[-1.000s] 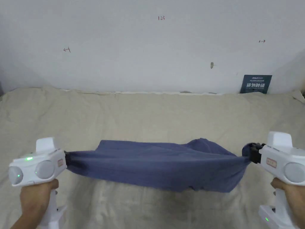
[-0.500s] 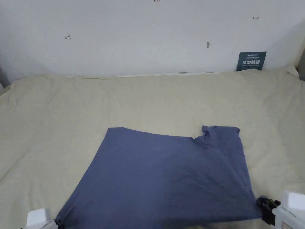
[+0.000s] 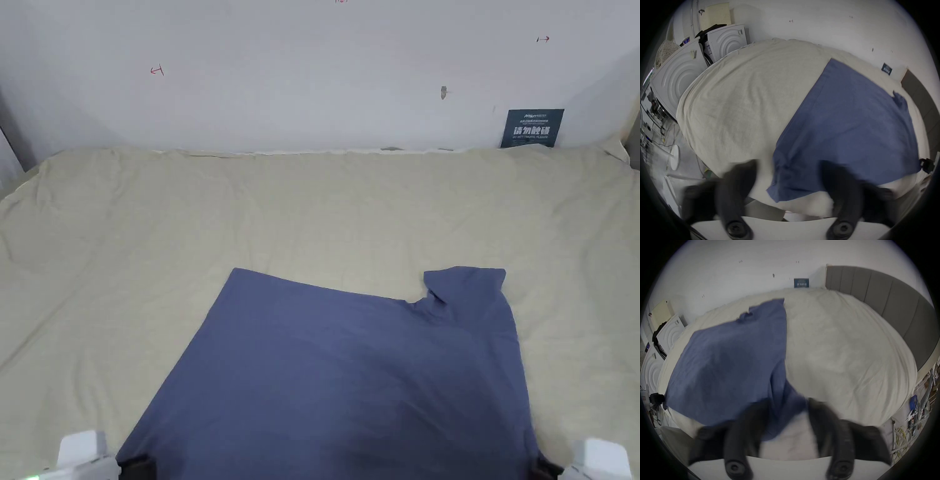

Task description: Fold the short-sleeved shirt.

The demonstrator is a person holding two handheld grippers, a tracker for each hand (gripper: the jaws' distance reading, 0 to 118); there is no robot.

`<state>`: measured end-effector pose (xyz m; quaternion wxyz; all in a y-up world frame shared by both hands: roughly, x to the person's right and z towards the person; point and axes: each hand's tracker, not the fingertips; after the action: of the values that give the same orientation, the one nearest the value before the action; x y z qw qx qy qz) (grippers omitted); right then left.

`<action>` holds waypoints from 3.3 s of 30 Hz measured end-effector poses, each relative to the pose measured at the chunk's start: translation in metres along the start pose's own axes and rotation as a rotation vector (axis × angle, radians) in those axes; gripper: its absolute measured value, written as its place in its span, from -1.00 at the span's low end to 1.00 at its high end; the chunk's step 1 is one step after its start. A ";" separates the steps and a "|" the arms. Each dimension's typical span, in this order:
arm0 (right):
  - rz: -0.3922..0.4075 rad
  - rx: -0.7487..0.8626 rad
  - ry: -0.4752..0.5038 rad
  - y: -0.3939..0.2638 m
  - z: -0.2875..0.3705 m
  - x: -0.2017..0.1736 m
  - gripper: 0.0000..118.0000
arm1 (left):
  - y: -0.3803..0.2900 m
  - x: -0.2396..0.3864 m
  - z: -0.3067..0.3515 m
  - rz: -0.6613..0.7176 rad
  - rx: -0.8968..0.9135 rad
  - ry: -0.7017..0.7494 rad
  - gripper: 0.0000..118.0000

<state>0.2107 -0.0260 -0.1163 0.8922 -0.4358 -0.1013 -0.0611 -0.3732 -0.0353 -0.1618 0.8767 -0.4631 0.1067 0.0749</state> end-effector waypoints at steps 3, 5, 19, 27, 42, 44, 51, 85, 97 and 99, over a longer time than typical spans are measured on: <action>0.003 0.164 0.016 0.031 0.037 -0.008 0.93 | 0.024 0.017 0.039 0.016 0.185 -0.082 0.96; 0.017 0.283 0.033 0.056 0.061 -0.012 0.89 | 0.043 0.035 0.066 -0.007 0.279 -0.102 0.95; 0.115 0.809 -0.010 0.115 0.173 -0.062 0.10 | 0.084 0.131 0.183 -0.099 0.931 -0.122 -0.06; 0.148 0.833 -0.031 0.114 0.168 -0.065 -0.98 | 0.083 0.147 0.181 -0.116 0.920 -0.175 -1.00; 0.148 0.792 -0.022 0.151 0.128 -0.068 -0.98 | 0.196 0.167 0.061 -0.156 0.540 -0.277 -1.00; 0.145 0.780 -0.027 0.160 0.117 -0.069 -0.98 | 0.221 0.167 0.028 -0.146 0.460 -0.305 -1.00; 0.137 0.721 -0.054 0.193 0.064 -0.074 -0.98 | 0.285 0.176 -0.095 -0.178 0.222 -0.263 -0.97; 0.053 -0.138 -0.049 0.205 -0.225 -0.033 0.27 | 0.277 0.187 -0.098 -0.291 0.227 -0.267 -0.97; 0.218 0.240 -0.059 0.246 -0.095 -0.069 -0.88 | 0.284 0.163 -0.034 -0.198 0.368 -0.247 -0.97; 0.231 0.340 -0.060 0.269 -0.061 -0.076 -0.88 | 0.296 0.159 -0.010 -0.179 0.436 -0.246 -0.97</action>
<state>0.1982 0.0921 -0.3767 0.9506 -0.2894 -0.0860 0.0727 -0.2886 0.1280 -0.4438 0.9652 -0.2583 -0.0284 0.0279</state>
